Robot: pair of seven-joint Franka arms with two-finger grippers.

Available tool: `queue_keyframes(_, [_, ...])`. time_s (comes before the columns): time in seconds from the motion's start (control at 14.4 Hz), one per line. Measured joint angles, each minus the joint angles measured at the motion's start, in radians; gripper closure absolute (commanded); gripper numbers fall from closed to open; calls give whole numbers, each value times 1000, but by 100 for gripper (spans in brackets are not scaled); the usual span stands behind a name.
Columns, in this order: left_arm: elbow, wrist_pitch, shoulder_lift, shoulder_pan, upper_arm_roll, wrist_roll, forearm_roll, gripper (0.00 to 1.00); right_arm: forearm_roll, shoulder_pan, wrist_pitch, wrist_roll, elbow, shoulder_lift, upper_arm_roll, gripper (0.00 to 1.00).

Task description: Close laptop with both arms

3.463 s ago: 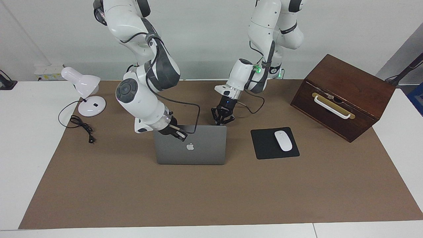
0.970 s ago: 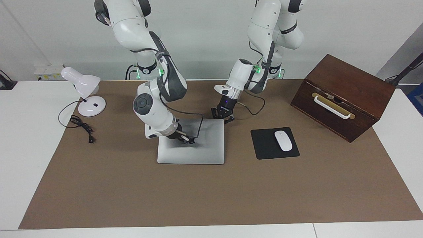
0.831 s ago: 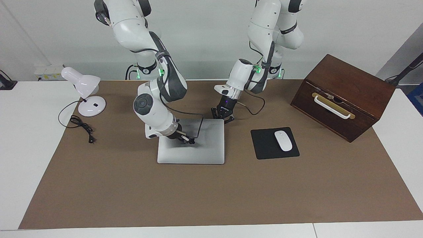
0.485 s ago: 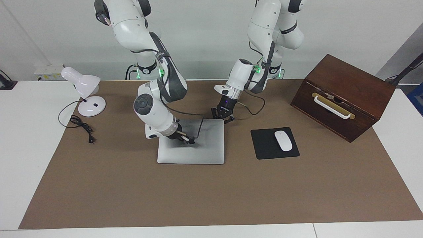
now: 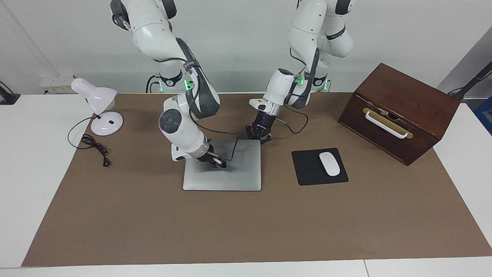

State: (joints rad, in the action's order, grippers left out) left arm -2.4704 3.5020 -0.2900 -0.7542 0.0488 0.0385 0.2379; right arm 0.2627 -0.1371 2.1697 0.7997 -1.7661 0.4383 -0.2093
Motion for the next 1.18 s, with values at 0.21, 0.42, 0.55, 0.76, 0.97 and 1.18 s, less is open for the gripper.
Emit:
queue_keyframes(0.21, [0, 0, 0, 0, 0, 0, 0, 100, 0, 0, 0, 0, 0, 0, 0, 100])
queue_keyframes(0.42, [0, 0, 0, 0, 0, 0, 0, 100, 0, 0, 0, 0, 1, -4, 0, 100])
queue_keyframes(0.55, [0, 0, 0, 0, 0, 0, 0, 100, 0, 0, 0, 0, 7, -10, 0, 100])
queue_keyframes(0.76, [0, 0, 0, 0, 0, 0, 0, 100, 0, 0, -8, 0, 30, -20, 0, 100])
queue_keyframes(0.97, [0, 0, 0, 0, 0, 0, 0, 100, -14, 0, -19, -3, 52, -30, 0, 100])
queue_keyframes(1.18, [1, 0, 0, 2, -4, 0, 0, 100, -39, 3, -32, -59, 63, -52, 0, 100])
